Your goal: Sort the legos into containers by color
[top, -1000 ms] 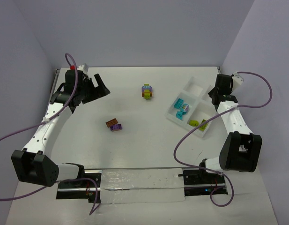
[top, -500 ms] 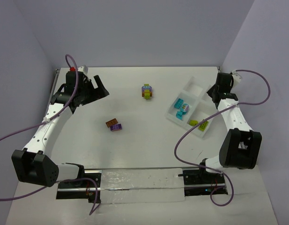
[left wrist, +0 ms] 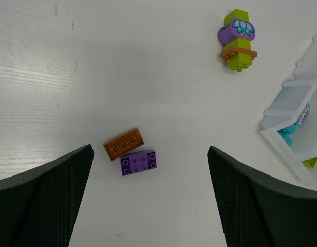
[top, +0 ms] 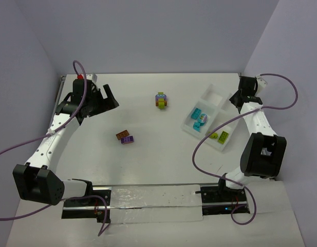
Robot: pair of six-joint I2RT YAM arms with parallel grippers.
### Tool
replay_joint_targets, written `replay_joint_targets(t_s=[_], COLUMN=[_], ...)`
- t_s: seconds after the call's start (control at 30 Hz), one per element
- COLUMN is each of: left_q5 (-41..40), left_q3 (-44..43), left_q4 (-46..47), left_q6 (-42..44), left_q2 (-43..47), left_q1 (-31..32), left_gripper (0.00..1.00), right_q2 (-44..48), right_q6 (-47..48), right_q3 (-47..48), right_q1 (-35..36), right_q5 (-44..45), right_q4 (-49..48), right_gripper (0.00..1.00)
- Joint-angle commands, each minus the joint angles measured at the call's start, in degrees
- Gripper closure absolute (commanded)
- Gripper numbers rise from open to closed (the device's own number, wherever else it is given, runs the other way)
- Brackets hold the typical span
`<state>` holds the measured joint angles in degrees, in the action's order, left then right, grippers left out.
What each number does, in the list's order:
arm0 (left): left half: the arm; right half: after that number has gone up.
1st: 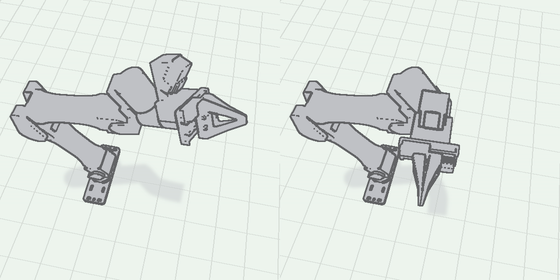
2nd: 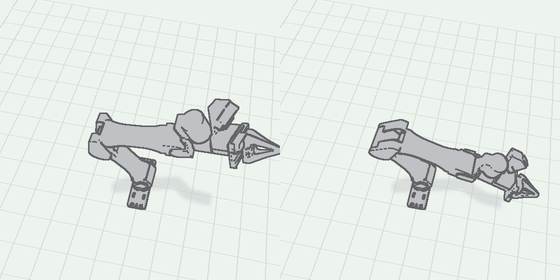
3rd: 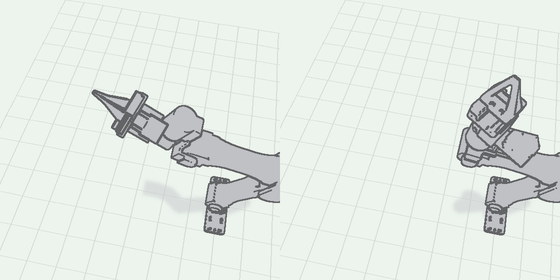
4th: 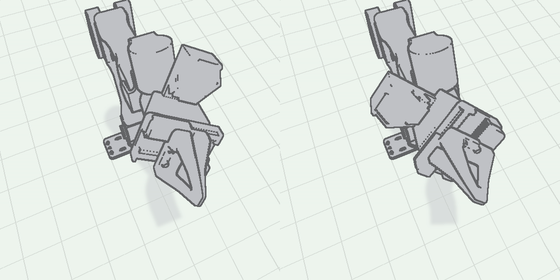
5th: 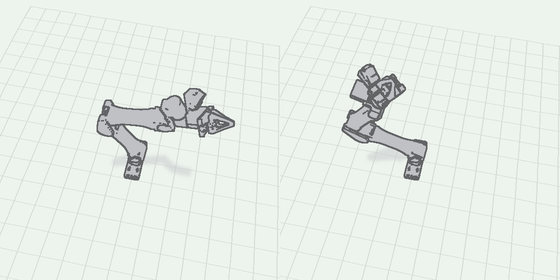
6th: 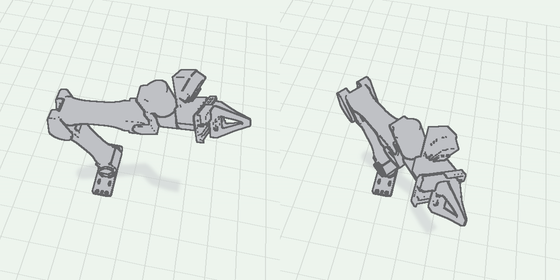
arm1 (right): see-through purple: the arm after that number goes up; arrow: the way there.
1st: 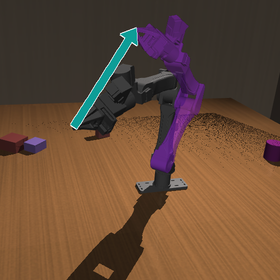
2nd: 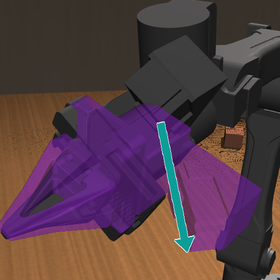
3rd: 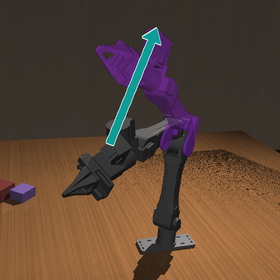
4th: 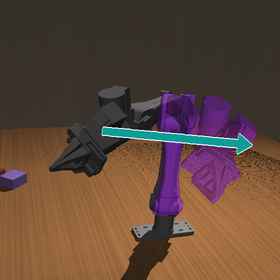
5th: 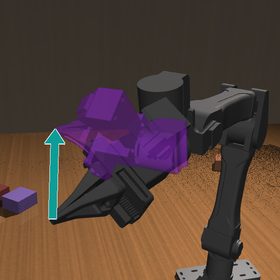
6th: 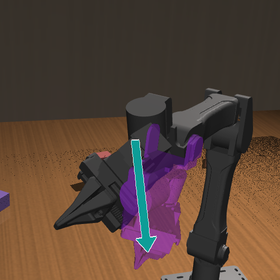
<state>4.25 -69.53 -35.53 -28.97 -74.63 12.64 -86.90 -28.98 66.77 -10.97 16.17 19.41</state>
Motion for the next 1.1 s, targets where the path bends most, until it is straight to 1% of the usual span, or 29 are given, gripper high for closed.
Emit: replay_joint_targets(t_s=[0.0, 0.17, 0.27, 0.3, 0.33, 0.37, 0.4, 0.43, 0.47, 0.53, 0.67, 0.8, 0.83, 0.87, 0.93, 1.0, 1.07], left_q5=[-0.84, -1.17, -1.62, -1.42, -1.27, -1.23, -1.06, -1.30, -1.71, -2.14, -2.89, -2.86, -2.70, -2.67, -2.67, -2.72, -3.89], left_q3=[-0.12, -0.52, -0.86, -0.97, -1.04, -1.06, -1.11, -1.22, -1.33, -1.40, -1.66, -2.25, -1.99, -1.92, -0.02, 1.43, 3.73], left_q4=[-0.55, -0.95, -1.03, -0.98, -0.92, -0.86, -0.86, -0.94, -1.01, -0.61, -0.41, -1.84, -1.84, -1.68, -1.01, -0.93, -2.72], left_q6=[0.17, -0.38, -0.56, -0.61, -0.65, -0.65, -0.65, -0.73, -0.86, -0.83, -0.74, -2.40, -2.85, -3.29, -4.64, -5.10, -5.73], left_q2=[0.80, 0.01, -0.08, -0.13, -0.19, -0.29, -0.46, -0.51, -0.43, 0.25, 0.89, -0.87, -1.38, -1.48, -1.54, -1.38, -1.72], left_q1=[-0.16, -0.16, -0.16, -0.16, -0.16, -0.15, -0.10, -0.12, -0.16, -0.16, -0.16, -0.17, -0.24, -0.18, -0.16, -0.14, 0.01], left_gripper=[0.01, 0.01, 0.01, 0.01, 0.01, 0.01, 0.01, 0.01, 0.01, 0.01, 0.01, 0.01, 0.01, 0.01, 0.01, 0.01, 0.03], right_q2=[-0.89, -1.95, -2.64, -2.91, -3.10, -3.19, -3.58, -3.84, -3.96, -3.73, -1.35, 4.35, 5.19, 5.98, 8.22, 9.08, 9.47], right_q6=[-0.92, -0.66, -0.46, -0.67, -0.84, -0.84, -0.56, -0.38, -0.29, -0.21, 0.79, 4.81, 5.64, 6.27, 8.99, 9.47, 8.77], right_q3=[-0.53, -0.68, -0.26, -0.19, -0.15, -0.06, 0.33, 0.64, 0.94, 1.67, 3.65, 5.78, 6.13, 6.32, 5.95, 5.13, 4.01], right_q1=[-0.66, -1.07, -1.16, -1.16, -1.16, -1.17, -1.23, -1.20, -1.14, -1.07, -0.43, 3.88, 6.70, 7.27, 14.08, 18.54, 23.70], right_q5=[2.99, 3.87, 4.13, 4.28, 4.34, 4.00, 2.99, 2.13, 1.55, 1.32, -0.87, -3.13, -3.39, -3.43, -5.45, -6.34, -10.37], right_q4=[-1.61, -2.88, -2.73, -2.67, -2.65, -2.69, -2.58, -2.54, -2.50, -2.03, -0.51, 0.32, 0.79, 0.89, 0.10, -0.38, -1.03], right_gripper=[0.96, 0.91, 0.85, 0.67, 0.53, 0.51, 0.39, 0.32, 0.27, 0.23, 0.22, 0.23, 0.23, 0.23, 0.23, 0.23, 0.22])
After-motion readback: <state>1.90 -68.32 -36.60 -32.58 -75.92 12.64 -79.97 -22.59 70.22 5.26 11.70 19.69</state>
